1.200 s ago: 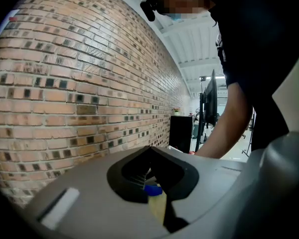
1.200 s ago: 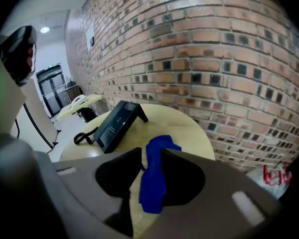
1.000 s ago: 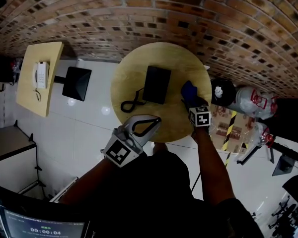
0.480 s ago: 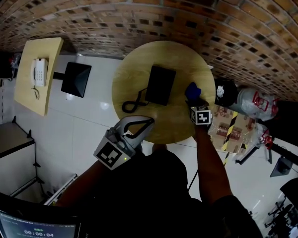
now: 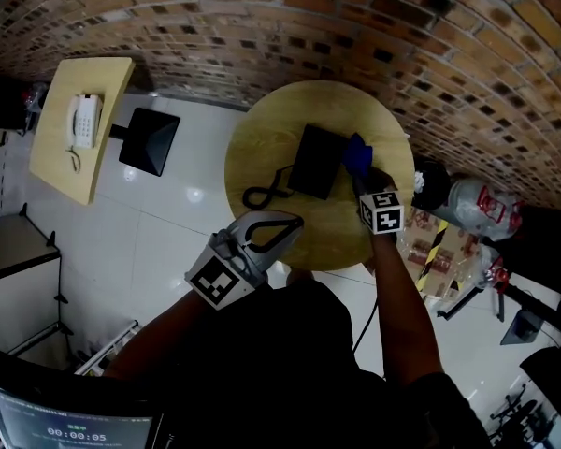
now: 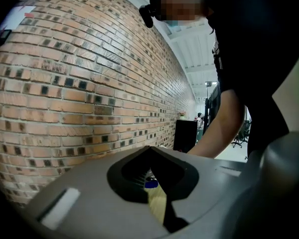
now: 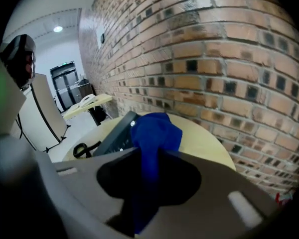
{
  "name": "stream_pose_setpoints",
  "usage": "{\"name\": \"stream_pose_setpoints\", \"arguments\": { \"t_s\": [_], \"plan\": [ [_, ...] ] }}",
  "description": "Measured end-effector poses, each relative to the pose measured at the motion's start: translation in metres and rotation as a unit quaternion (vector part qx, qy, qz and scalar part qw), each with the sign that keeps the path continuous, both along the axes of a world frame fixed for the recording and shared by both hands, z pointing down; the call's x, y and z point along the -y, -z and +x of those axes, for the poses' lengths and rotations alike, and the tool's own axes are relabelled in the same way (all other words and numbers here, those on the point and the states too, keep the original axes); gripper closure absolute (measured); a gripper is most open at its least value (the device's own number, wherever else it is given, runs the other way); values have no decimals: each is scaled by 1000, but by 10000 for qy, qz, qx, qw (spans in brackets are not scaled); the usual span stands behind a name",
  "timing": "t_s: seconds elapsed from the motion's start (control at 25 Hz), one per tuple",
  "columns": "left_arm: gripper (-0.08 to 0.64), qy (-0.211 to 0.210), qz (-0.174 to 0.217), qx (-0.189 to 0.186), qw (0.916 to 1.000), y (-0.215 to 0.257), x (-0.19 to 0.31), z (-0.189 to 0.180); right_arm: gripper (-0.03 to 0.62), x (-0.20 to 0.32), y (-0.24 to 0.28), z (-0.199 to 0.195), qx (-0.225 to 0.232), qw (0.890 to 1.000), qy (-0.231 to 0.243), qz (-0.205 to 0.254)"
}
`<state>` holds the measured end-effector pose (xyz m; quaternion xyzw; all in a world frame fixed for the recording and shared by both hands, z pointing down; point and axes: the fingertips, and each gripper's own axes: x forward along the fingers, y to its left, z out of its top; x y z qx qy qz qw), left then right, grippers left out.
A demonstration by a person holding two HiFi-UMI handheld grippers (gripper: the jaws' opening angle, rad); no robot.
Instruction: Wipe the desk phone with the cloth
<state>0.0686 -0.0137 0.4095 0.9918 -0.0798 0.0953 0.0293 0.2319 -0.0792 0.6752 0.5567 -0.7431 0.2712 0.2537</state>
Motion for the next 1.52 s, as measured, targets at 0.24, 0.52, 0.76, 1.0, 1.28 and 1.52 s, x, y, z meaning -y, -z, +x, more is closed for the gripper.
{"name": "stream_pose_setpoints", "arguments": {
  "t_s": [0.24, 0.52, 0.76, 1.0, 1.28, 1.52],
  "plan": [
    [555, -83, 120, -203, 9997, 6, -1, -13, 505, 61, 22, -37, -479, 9946, 835, 380],
    [555, 159, 82, -175, 9997, 1, 9, -41, 505, 41, -15, -82, -725, 9856, 1516, -188],
    [555, 245, 4, -144, 9996, -3, 15, -52, 505, -16, -43, -121, -519, 9788, 1885, -607],
    [555, 241, -86, -179, 9995, -4, 15, -56, 505, -57, -59, -153, -275, 9743, 2034, -928],
    [555, 250, -116, -273, 9992, -1, 18, -67, 505, 17, -3, -135, -243, 9882, 1502, -183],
    [555, 444, -181, -235, 9986, -7, 15, -75, 505, 95, 12, -109, -603, 9875, 1454, 104]
  ]
}}
